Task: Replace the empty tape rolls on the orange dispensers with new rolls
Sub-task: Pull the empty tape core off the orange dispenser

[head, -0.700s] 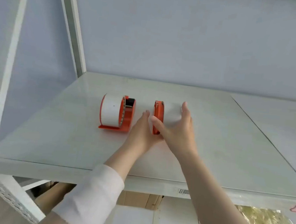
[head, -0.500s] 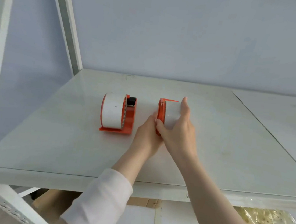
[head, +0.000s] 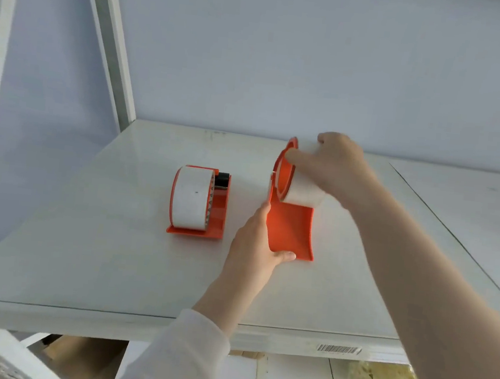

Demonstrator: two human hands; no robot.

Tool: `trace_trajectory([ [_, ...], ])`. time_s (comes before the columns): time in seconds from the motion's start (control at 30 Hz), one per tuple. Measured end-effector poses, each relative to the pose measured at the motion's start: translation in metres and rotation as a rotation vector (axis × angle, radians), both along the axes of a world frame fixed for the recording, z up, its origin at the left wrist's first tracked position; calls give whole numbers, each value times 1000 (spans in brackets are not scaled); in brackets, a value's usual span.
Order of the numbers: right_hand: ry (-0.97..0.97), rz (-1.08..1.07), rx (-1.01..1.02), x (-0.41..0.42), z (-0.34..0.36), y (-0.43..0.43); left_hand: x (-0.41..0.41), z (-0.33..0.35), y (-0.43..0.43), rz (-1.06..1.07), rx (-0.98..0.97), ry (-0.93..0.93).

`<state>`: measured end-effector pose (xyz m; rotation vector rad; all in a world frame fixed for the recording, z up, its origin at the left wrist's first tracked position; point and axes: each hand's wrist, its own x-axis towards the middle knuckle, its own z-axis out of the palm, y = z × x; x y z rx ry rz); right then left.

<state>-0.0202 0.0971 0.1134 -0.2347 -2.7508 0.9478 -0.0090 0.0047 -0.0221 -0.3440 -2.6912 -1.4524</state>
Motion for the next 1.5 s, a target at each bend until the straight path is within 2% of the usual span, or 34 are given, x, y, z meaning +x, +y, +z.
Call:
trace_trajectory([
  [0.1, -43, 59, -2, -3, 7, 2, 3, 11, 1, 2, 8, 27],
  [0.13, -48, 74, -3, -3, 4, 2, 5, 20, 0, 34, 69, 62],
  [0.23, -25, 81, -2, -4, -4, 6, 2, 53, -3, 112, 455, 146],
  [0.27, -21, 86, -9, -5, -5, 6, -2, 61, -4, 99, 510, 151],
  [0.37, 18, 133, -86, -4, -8, 9, -10, 73, -2, 61, 379, 163],
  [0.43, 72, 156, -160, -4, -12, 16, -12, 73, -1, 72, 408, 129],
  [0.57, 139, 86, -495, 2, -14, 40, -14, 72, -5, 81, 515, 83],
  [0.7, 185, 51, -751, 9, -28, 65, -8, 68, -5, 47, 398, 139],
  [0.9, 206, -95, -931, 22, -54, 73, 7, 27, -13, 38, 301, 108],
  [1.0, 177, -69, -1028, 29, -63, 72, 10, 18, -19, 11, 204, 122],
  [1.13, 170, -15, -1052, 39, -74, 71, 22, 11, -20, 16, 72, 99],
  [1.17, 178, -1, -1074, 44, -73, 70, 28, 12, -20, 50, 69, 136],
  [1.23, 190, -4, -1149, 57, -72, 70, 43, 19, -15, 147, 128, 390],
  [1.3, 199, -22, -1292, 74, -71, 77, 60, 28, -1, 129, 219, 600],
  [1.33, 205, -13, -1380, 85, -70, 82, 69, 32, 9, 71, 259, 607],
  [1.4, 234, 23, -1536, 114, -69, 96, 89, 39, 35, -88, 394, 409],
  [1.5, 294, 12, -1635, 170, -74, 125, 122, 43, 80, -360, 597, -105],
])
